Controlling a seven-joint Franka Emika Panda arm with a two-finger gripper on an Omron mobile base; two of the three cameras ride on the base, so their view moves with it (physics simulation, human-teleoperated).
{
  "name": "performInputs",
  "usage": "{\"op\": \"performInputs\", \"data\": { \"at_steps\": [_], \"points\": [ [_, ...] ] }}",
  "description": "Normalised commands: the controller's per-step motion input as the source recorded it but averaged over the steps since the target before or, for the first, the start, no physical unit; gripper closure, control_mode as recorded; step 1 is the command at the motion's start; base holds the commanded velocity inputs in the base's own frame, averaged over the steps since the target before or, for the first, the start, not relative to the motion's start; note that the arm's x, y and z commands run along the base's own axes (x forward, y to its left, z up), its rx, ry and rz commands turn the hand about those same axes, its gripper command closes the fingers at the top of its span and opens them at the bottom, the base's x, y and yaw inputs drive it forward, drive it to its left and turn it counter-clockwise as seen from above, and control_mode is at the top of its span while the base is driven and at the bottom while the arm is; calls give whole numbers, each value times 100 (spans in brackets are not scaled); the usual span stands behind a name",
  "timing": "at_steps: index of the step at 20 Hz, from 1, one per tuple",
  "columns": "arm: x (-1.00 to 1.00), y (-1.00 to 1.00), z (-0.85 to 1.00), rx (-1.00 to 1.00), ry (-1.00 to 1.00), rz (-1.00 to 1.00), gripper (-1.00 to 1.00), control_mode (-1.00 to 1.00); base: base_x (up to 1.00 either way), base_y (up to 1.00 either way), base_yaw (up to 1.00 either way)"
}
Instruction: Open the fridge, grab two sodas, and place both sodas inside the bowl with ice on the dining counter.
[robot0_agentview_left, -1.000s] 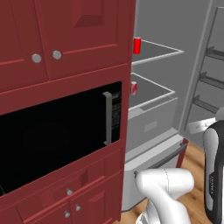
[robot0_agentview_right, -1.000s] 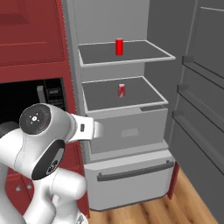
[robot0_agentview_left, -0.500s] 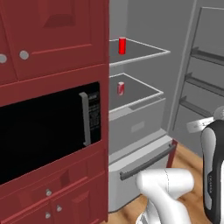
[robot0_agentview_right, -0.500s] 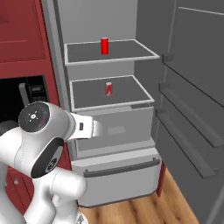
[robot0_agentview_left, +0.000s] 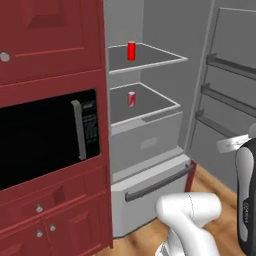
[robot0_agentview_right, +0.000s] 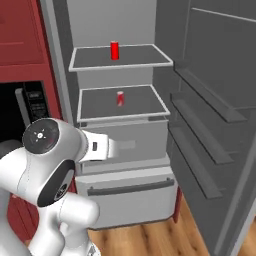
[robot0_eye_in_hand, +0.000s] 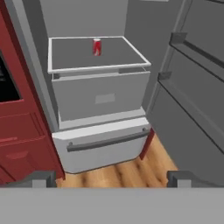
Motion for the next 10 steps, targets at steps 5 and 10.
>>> {"op": "performInputs", "data": {
  "at_steps": [5,10],
  "points": [
    [0,0,0,0,0,0,-100,100,7,3,26],
    [0,0,0,0,0,0,-100,100,51,-3,25]
  ]
}}
